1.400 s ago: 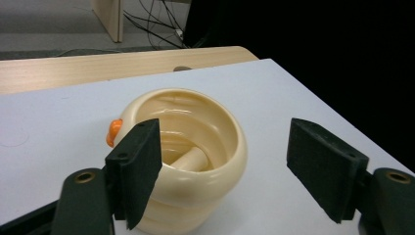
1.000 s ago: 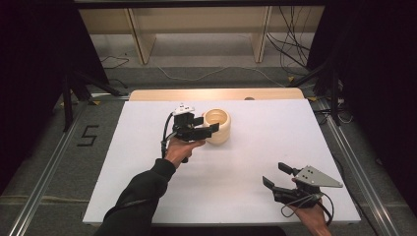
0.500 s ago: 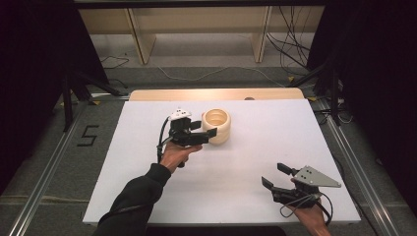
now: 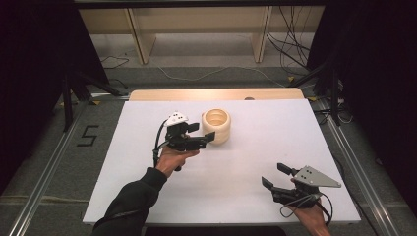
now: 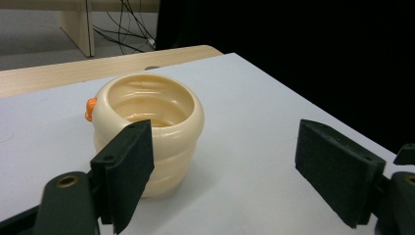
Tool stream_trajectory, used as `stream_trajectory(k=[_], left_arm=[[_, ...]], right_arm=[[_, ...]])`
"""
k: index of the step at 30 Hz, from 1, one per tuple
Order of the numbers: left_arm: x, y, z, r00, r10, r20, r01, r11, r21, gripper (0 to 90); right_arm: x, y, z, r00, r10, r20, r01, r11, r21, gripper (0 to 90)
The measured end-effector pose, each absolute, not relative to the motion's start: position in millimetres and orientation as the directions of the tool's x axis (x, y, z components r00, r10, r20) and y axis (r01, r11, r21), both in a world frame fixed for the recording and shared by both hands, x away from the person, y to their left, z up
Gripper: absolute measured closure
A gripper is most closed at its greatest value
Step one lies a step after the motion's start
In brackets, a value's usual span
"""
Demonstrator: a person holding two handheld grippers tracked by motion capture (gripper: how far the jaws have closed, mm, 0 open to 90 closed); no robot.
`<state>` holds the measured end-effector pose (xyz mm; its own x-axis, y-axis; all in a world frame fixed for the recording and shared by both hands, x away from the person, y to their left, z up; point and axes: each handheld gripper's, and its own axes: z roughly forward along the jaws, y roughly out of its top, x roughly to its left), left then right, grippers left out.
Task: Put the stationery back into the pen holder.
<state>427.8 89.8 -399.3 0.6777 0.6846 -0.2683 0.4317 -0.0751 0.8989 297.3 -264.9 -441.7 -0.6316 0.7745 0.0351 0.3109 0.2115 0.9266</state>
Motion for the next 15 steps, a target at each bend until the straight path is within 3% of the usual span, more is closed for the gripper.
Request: stream_trajectory(k=[15], left_arm=[[414,93,-404,0.697,0.676,-0.238,0.414,-0.109,0.904,20.6]], right_arm=[[297,-265,-442,-0.634,0.772,0.037,0.308,0.208,0.928,26.6]])
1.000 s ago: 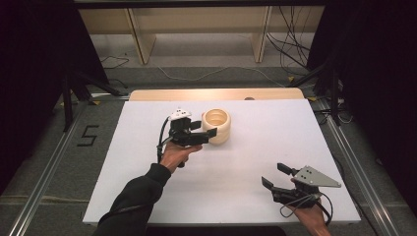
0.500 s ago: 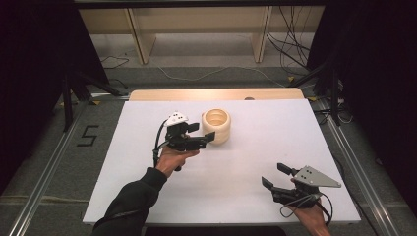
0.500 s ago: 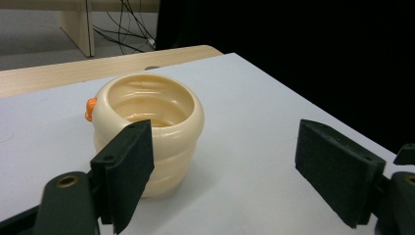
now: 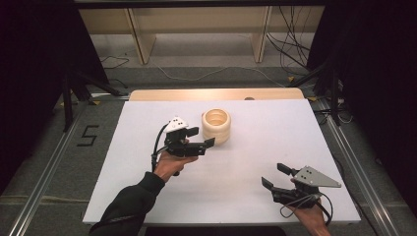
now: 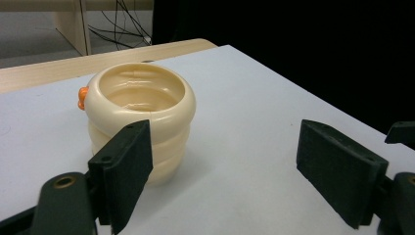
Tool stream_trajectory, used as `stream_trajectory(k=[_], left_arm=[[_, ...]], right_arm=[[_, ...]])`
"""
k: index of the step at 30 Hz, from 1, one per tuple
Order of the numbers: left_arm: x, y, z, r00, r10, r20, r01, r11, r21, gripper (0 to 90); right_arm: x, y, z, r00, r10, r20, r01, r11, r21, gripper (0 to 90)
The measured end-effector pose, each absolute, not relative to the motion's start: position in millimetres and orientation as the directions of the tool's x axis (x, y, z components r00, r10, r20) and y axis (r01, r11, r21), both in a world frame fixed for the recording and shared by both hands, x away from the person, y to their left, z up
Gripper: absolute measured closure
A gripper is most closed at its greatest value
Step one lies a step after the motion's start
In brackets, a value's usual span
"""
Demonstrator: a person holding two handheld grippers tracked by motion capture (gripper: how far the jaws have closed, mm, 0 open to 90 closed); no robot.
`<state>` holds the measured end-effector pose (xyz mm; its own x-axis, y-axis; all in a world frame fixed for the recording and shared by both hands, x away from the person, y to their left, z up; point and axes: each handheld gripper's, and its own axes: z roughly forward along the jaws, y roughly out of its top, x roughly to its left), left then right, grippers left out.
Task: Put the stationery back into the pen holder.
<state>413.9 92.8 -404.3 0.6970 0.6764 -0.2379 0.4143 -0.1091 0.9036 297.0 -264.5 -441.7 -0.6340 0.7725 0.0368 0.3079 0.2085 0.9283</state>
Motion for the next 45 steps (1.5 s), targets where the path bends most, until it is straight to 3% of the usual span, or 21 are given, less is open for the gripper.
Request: stream_trajectory(k=[21,28,45], left_arm=[[385,101,-407,0.736,0.647,-0.198,0.376,-0.148,0.915,19.5],[374,108,-413,0.747,0.649,-0.145,0.344,-0.19,0.92,18.8],[346,125,-422,0.753,0.644,-0.132,0.324,-0.188,0.927,17.5]], right_arm=[[296,-264,-442,-0.639,0.769,0.036,0.308,0.212,0.927,26.6],[296,-263,-442,-0.64,0.767,0.038,0.316,0.218,0.924,26.6],[297,-264,-443,-0.646,0.761,0.052,0.326,0.214,0.921,26.4]])
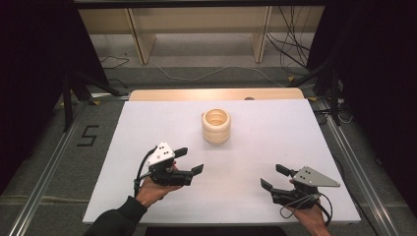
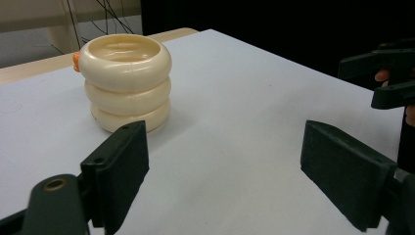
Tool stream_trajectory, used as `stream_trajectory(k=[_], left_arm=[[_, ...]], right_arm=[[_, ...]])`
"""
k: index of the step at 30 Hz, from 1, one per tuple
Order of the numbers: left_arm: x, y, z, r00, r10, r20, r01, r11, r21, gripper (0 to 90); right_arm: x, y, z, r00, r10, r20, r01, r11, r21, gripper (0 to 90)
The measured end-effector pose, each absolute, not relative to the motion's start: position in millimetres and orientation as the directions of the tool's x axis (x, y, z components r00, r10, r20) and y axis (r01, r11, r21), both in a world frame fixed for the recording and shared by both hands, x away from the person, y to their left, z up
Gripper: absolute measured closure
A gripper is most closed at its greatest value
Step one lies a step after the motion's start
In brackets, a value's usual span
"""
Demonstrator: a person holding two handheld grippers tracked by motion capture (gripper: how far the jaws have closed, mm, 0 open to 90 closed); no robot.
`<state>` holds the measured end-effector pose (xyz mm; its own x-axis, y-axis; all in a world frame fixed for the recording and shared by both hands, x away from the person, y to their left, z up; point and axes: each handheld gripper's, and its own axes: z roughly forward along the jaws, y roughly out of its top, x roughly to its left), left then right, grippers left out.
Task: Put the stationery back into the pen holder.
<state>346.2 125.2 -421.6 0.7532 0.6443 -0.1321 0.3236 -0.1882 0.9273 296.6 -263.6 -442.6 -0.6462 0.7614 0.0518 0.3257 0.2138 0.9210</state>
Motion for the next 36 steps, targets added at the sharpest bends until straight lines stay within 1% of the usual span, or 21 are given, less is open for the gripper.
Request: stream_trajectory(k=[9,16,23,26,33,36], left_arm=[[338,133,-427,0.754,0.646,-0.115,0.312,-0.199,0.929,16.6],[334,139,-433,0.752,0.646,-0.133,0.326,-0.188,0.926,16.1],[330,142,-436,0.747,0.653,-0.126,0.326,-0.194,0.925,15.9],[328,142,-436,0.747,0.657,-0.098,0.311,-0.216,0.925,15.8],[327,146,-439,0.744,0.655,-0.131,0.34,-0.203,0.918,15.8],[328,147,-440,0.739,0.661,-0.131,0.345,-0.204,0.916,15.8]], right_arm=[[297,-264,-443,-0.646,0.761,0.057,0.329,0.211,0.92,26.3],[296,-264,-443,-0.647,0.76,0.057,0.328,0.211,0.921,26.2],[296,-264,-443,-0.648,0.76,0.058,0.329,0.21,0.921,26.2],[296,-264,-443,-0.648,0.76,0.057,0.329,0.211,0.92,26.2],[295,-262,-442,-0.65,0.758,0.055,0.329,0.216,0.92,26.2],[295,-262,-442,-0.652,0.757,0.053,0.326,0.216,0.92,26.2]])
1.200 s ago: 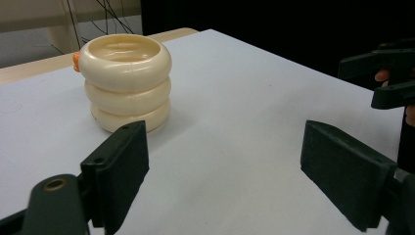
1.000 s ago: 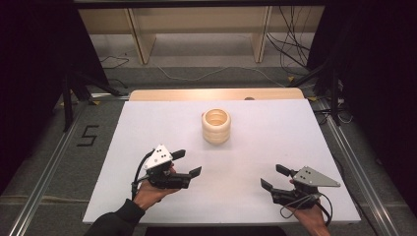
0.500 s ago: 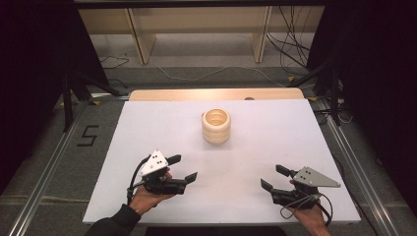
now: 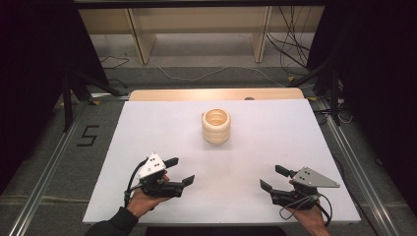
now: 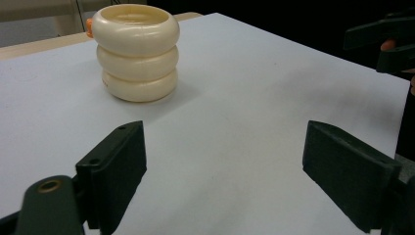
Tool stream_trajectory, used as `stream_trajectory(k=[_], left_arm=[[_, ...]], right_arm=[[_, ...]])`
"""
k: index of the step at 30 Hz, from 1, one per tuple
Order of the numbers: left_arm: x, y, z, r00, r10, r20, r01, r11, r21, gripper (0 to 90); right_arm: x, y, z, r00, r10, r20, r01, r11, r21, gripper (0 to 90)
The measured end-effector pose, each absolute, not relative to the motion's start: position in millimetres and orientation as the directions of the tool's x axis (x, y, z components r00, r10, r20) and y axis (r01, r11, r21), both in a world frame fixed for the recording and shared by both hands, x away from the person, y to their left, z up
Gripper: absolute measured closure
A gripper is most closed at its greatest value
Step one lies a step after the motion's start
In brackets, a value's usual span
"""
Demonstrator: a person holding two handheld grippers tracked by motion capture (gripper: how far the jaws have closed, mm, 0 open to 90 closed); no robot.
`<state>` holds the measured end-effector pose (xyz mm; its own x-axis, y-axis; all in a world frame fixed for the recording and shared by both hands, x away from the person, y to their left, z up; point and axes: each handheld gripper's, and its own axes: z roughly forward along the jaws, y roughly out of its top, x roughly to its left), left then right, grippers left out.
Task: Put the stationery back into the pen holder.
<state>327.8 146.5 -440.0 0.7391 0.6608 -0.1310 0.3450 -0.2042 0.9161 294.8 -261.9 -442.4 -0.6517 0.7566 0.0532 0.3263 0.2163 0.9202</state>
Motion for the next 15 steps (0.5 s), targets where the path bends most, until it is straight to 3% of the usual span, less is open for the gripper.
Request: stream_trajectory(k=[15], left_arm=[[327.5,144.3,-439.5,0.744,0.657,-0.116,0.331,-0.213,0.919,15.8]], right_arm=[[294.3,-262.8,-442.2,-0.649,0.759,0.05,0.325,0.218,0.92,26.1]])
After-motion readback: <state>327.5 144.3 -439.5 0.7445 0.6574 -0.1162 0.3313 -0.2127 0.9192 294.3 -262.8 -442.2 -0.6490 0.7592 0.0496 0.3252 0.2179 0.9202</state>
